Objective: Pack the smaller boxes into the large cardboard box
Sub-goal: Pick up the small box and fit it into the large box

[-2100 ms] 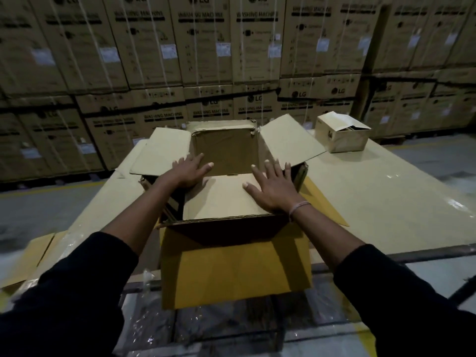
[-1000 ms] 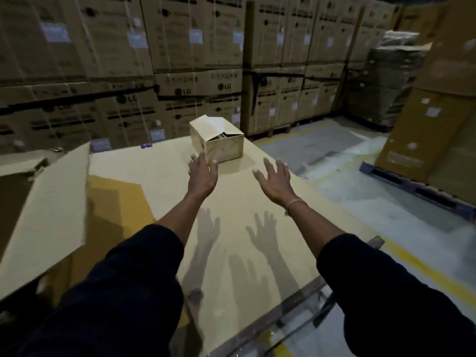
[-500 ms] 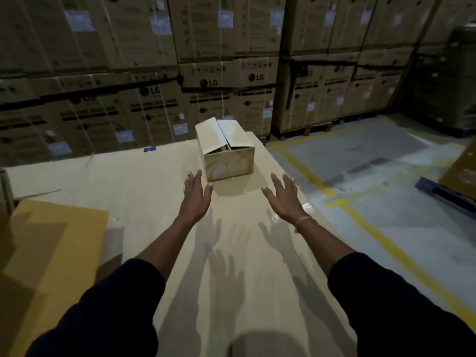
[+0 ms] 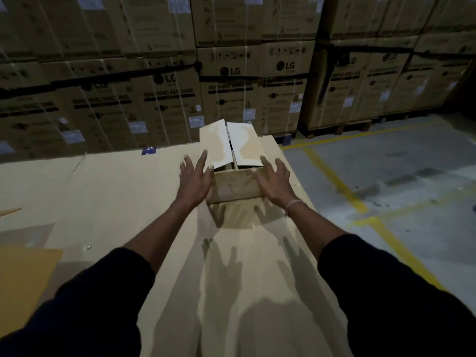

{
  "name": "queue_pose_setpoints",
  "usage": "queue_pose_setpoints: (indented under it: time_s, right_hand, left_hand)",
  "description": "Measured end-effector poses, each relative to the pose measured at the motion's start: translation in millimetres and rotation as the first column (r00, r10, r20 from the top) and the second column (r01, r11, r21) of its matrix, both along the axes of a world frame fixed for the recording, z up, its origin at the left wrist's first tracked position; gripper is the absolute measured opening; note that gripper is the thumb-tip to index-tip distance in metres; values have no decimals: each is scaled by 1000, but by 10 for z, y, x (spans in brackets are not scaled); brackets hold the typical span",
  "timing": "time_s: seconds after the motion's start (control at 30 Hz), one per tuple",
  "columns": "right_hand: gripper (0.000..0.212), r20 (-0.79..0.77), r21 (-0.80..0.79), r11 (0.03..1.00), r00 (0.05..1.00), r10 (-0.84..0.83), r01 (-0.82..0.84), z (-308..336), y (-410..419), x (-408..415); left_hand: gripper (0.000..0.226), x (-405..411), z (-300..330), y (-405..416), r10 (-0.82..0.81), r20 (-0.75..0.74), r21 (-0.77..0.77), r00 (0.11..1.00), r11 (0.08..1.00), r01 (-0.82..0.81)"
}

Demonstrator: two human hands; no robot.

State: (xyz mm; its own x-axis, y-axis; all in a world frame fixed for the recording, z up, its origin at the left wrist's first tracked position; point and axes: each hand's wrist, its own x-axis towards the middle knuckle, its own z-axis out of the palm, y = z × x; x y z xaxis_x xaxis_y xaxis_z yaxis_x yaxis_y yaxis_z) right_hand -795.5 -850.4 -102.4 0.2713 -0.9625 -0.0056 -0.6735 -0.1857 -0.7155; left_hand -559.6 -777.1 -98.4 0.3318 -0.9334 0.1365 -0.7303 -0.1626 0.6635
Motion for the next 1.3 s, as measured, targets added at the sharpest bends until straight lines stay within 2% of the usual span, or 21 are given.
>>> queue_pose_setpoints:
  time_s: [0.1,0.2,0.3,0.37,0.47,0.6,0.97,1.3]
  right_hand:
    - [69,-45,-72,997,999,-8,5,240,-716,337]
    - [72,-151,-93,995,989,11,-25,405,-1396,693]
    - [73,-307,-28,999,952,18,-28,168,-1875,939]
    - [75,-468,-29,999,884,-1,-15,-236,-2030,1002]
    - [81,-556,-178,983,829,-59,-50,-538,-2264,1066]
    - [86,-572,-201,975,819,-40,-93,-442,-2462,1066]
    - [90,-529,-124,991,848,-27,-46,-461,-1860,890]
    - [84,-519,-118,992,854,-32,-35,-430,-41,287]
  left_hand:
    - [57,217,234,-698,56,72,-12,996,998,-56]
    - [62,396,380,-1392,73,165,61,984,995,-84]
    - [72,505,109,-1874,86,172,202,981,972,-121]
    - [81,535,-295,-2030,61,161,269,985,958,-103]
    - [92,690,-621,-2237,55,180,198,982,976,-91]
    - [95,802,-577,-2370,42,197,161,980,984,-74]
    - [91,593,-552,-1753,52,192,184,980,979,-88]
    - [89,-72,-497,56,70,130,237,989,966,-99]
